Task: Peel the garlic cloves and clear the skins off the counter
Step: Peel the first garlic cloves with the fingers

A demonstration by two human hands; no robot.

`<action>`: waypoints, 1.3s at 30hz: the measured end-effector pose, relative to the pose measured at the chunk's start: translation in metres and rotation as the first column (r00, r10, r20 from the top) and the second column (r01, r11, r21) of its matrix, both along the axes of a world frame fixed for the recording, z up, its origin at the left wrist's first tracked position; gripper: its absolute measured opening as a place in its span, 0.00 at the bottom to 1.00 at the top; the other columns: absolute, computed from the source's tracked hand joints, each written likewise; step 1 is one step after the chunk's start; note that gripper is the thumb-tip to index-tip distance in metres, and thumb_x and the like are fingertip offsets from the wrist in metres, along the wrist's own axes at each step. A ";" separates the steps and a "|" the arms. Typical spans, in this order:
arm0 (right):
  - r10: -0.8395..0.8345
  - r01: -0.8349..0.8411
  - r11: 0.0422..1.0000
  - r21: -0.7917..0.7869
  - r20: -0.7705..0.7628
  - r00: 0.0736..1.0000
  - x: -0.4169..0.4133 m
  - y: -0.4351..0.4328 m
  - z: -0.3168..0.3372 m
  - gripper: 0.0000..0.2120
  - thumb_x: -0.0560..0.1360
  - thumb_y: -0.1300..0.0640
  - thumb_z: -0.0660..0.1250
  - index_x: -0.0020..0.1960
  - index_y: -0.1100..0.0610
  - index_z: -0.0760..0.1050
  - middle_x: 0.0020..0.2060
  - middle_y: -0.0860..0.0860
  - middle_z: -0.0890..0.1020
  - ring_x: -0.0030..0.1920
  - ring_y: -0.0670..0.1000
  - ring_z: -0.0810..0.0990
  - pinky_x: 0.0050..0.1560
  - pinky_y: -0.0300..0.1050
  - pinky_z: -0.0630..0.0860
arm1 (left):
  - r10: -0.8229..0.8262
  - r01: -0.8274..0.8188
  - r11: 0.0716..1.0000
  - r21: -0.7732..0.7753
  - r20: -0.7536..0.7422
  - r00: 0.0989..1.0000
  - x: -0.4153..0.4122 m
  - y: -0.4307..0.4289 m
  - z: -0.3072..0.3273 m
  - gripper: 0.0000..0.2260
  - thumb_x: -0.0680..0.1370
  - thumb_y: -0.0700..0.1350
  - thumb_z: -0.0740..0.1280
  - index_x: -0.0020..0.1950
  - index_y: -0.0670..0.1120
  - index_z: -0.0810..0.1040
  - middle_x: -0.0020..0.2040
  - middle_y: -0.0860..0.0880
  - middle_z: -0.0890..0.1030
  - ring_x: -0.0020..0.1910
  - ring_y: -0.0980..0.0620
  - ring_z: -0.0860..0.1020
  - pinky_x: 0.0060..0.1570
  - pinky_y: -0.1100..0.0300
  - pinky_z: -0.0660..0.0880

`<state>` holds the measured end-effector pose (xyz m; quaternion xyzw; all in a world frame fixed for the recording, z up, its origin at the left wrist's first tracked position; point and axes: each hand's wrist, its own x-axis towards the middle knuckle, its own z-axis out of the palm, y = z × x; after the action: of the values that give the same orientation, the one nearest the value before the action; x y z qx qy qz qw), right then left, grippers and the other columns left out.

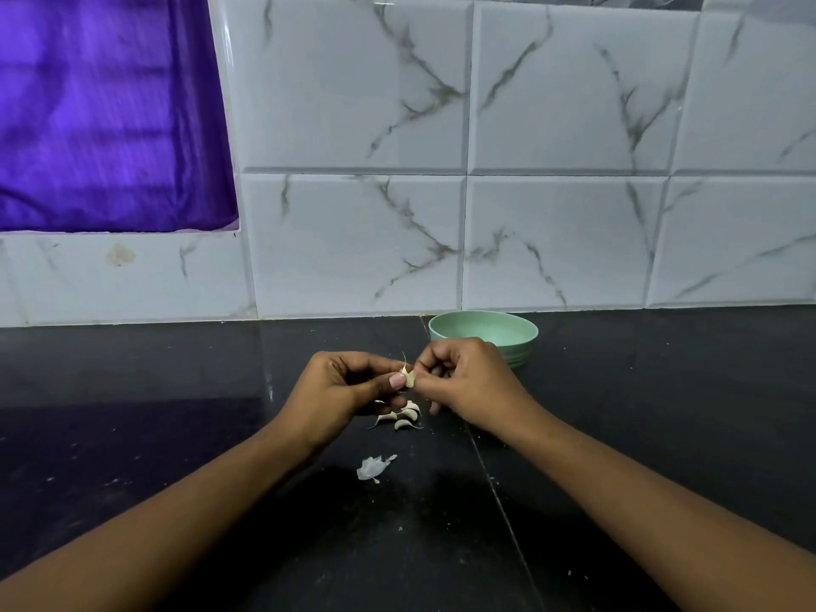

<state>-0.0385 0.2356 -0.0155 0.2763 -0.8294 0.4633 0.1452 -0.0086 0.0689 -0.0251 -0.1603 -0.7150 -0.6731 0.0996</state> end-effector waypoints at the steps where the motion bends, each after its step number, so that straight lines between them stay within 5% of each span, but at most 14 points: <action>1: 0.045 -0.040 0.997 -0.060 0.085 0.995 0.001 -0.001 0.000 0.07 0.71 0.62 0.71 0.35 0.55 0.76 0.27 0.49 0.78 0.25 0.45 0.77 0.31 0.35 0.72 | 0.002 -0.002 1.000 -0.006 -0.001 1.000 0.000 0.000 0.000 0.07 0.71 0.36 0.70 0.47 0.40 0.83 0.38 0.42 0.85 0.36 0.52 0.82 0.38 0.62 0.79; 9: 0.272 -0.120 0.932 -0.341 0.442 0.855 0.004 0.000 0.003 0.06 0.76 0.65 0.65 0.40 0.62 0.76 0.27 0.52 0.77 0.24 0.46 0.74 0.28 0.40 0.77 | 0.000 -0.001 1.000 0.018 0.039 0.999 0.002 0.000 0.001 0.06 0.73 0.35 0.69 0.46 0.41 0.83 0.37 0.43 0.84 0.35 0.52 0.82 0.34 0.64 0.77; 21: 0.298 -0.153 0.930 -0.334 0.445 0.845 0.000 0.003 0.001 0.04 0.74 0.62 0.69 0.40 0.60 0.77 0.30 0.53 0.80 0.28 0.47 0.79 0.29 0.39 0.78 | 0.042 -0.043 0.999 0.020 0.031 0.999 0.001 0.001 0.002 0.04 0.71 0.36 0.71 0.43 0.43 0.83 0.34 0.44 0.84 0.33 0.52 0.83 0.34 0.63 0.79; 31: 0.037 -0.026 0.998 -0.049 0.233 0.972 -0.005 0.003 -0.001 0.07 0.74 0.62 0.69 0.38 0.58 0.75 0.27 0.51 0.78 0.24 0.44 0.76 0.27 0.39 0.77 | 0.055 -0.059 0.995 0.082 0.058 0.997 -0.002 -0.002 0.002 0.05 0.73 0.34 0.69 0.44 0.42 0.82 0.39 0.45 0.85 0.37 0.53 0.84 0.35 0.63 0.79; 39: 0.215 -0.283 0.924 0.258 0.263 0.941 0.007 0.005 0.004 0.03 0.72 0.60 0.72 0.44 0.54 0.80 0.31 0.45 0.78 0.31 0.44 0.78 0.28 0.37 0.76 | 0.030 -0.041 0.989 0.141 0.079 0.996 -0.003 -0.006 0.002 0.05 0.73 0.37 0.68 0.46 0.43 0.82 0.39 0.47 0.85 0.36 0.53 0.83 0.37 0.61 0.80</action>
<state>-0.0317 0.2404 -0.0111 0.3429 -0.8576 0.3794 -0.0545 -0.0121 0.0624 -0.0232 -0.1142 -0.6711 -0.7263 0.0955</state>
